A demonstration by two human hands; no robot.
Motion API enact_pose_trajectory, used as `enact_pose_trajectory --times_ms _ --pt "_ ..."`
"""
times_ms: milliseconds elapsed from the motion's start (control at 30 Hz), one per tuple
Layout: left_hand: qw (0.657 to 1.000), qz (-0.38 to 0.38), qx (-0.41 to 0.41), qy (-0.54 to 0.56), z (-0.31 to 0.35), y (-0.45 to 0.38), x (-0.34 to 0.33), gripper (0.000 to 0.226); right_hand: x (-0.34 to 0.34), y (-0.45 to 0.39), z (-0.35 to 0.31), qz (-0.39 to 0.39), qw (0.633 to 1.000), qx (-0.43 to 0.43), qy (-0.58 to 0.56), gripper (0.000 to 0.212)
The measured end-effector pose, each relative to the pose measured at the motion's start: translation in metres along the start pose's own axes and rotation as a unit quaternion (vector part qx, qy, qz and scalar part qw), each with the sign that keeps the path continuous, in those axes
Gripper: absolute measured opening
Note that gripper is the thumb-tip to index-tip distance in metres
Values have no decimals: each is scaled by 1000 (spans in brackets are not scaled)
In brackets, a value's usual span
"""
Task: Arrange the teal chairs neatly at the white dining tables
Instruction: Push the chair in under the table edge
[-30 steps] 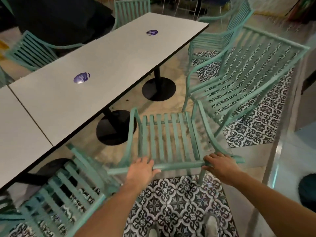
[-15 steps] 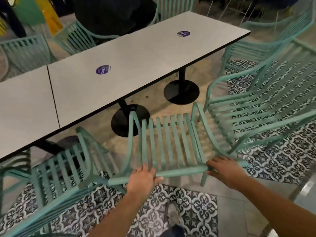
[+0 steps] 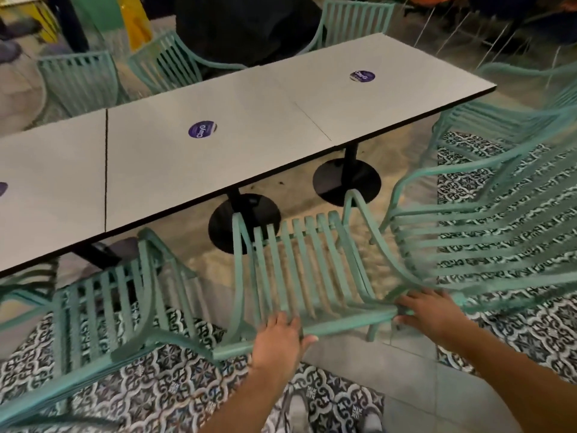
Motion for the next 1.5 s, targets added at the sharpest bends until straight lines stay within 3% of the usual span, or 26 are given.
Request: enact_pose_trajectory --times_ms 200,300,367,400,433,467,500,533,567,633,667,700,733,867,967,1100,1267,1400,1500 --pt "999 25 39 8 19 -12 9 63 9 -22 28 21 999 38 2 49" --pt "997 31 67 25 17 -12 4 67 4 -22 36 43 997 41 -41 84" --pt "985 88 131 67 10 -4 3 71 5 -19 44 125 987 13 -96 88" --pt "968 120 193 106 3 -1 -1 69 6 -16 48 182 968 -32 -168 87" --pt "938 158 267 155 -4 4 -3 65 10 -9 51 241 923 -101 -282 88" --pt "895 185 348 209 -13 9 -11 62 6 -5 57 264 842 -192 -429 91" --pt "836 195 431 279 -23 15 -23 63 -3 -7 62 255 730 -273 -572 93" --pt "756 190 502 374 -31 20 -34 70 -13 -9 63 213 621 -326 -680 95" --pt "651 175 553 490 -34 25 -42 80 -25 -15 63 157 545 -342 -749 95" --pt "425 159 550 701 -32 28 -47 76 -38 -28 59 61 469 -310 -825 74" --pt "341 143 506 779 -30 26 -43 57 -44 -37 60 48 451 -299 -840 59" --pt "287 131 474 822 -31 24 -39 41 -49 -46 63 52 443 -296 -844 50" --pt "261 129 455 841 -33 20 -37 33 -49 -50 62 52 447 -302 -840 47" --pt "236 125 448 853 -33 14 -33 26 -38 -49 62 55 460 -305 -832 38" --pt "213 127 458 853 -22 21 -37 25 -24 -50 63 54 473 -289 -831 3" --pt "189 139 462 855 -17 32 -45 26 -13 -58 60 51 486 -286 -824 17" --pt "179 144 458 859 -25 33 -38 34 1 -71 46 36 447 -256 -857 18" --pt "182 152 460 856 -33 24 -31 24 10 -85 42 44 404 -240 -882 20" --pt "175 140 466 856 -39 18 -27 18 15 -98 42 38 394 -244 -885 32"
Point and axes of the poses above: each hand's wrist, its own y-axis away from the middle knuckle, its own x-axis out of the back of the hand, z = x × y, the point moved 2 cm from there along -y, towards the middle knuckle, and after that the axes turned 2 degrees about -y, right-handed, at the moved point
